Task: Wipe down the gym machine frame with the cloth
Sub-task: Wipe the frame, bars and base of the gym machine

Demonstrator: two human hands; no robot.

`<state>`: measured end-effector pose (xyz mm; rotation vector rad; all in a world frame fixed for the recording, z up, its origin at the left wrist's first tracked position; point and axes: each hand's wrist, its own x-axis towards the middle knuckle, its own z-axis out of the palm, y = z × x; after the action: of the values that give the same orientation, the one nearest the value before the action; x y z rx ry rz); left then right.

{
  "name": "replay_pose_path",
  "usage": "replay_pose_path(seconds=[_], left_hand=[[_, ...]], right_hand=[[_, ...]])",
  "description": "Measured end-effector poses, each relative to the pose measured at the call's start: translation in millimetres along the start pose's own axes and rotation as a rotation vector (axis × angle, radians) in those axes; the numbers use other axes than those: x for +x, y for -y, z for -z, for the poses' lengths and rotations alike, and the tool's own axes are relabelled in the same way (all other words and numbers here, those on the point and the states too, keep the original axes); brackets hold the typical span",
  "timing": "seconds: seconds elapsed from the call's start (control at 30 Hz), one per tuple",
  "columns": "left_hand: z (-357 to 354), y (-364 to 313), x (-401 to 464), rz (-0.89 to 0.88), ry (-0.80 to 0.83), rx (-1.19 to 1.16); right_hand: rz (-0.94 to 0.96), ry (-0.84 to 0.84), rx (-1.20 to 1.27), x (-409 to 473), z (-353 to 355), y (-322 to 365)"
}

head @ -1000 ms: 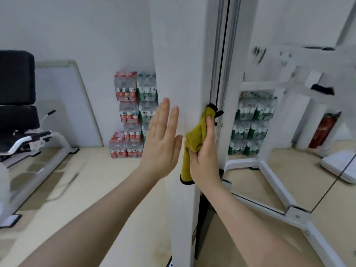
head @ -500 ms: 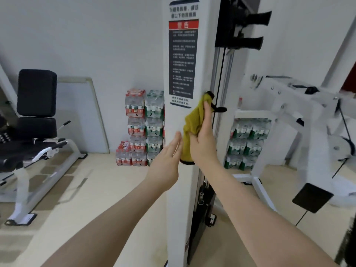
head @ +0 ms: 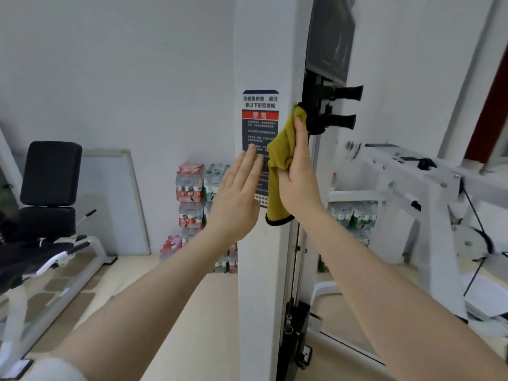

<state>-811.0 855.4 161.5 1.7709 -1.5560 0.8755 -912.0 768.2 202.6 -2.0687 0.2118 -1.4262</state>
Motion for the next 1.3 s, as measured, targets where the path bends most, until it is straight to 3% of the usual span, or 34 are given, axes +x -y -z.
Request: replay_pose_path(seconds=[0.2,0.37,0.63,0.83,1.03,1.17,1.3], left_hand=[[13,8,43,-0.033,-0.015,-0.026],[21,23,59,-0.093,-0.046,-0.063],[46,17,97,-0.120,-0.280,-0.083],[78,-5,174,-0.112,-0.379,-0.044],[91,-23,225,-0.031,-0.337,-0.020],[91,-30,227,-0.003,-0.364,0.017],[87,-32,228,0.027,-0.430,0.033]], right_hand=[[0.106,0.002,-0.112,-10,-4,-17],[0.212,-0.158,-0.016,76,3,26],[0.318,-0.044,-0.019,74,11,14],[0.339,-0.021,0.191,186,39,62],[0.217,-0.036,0.354,265,73,42],[0.062,-0.039,0.246,278,86,-20],[0.342,0.005,0.331,262,74,-6]])
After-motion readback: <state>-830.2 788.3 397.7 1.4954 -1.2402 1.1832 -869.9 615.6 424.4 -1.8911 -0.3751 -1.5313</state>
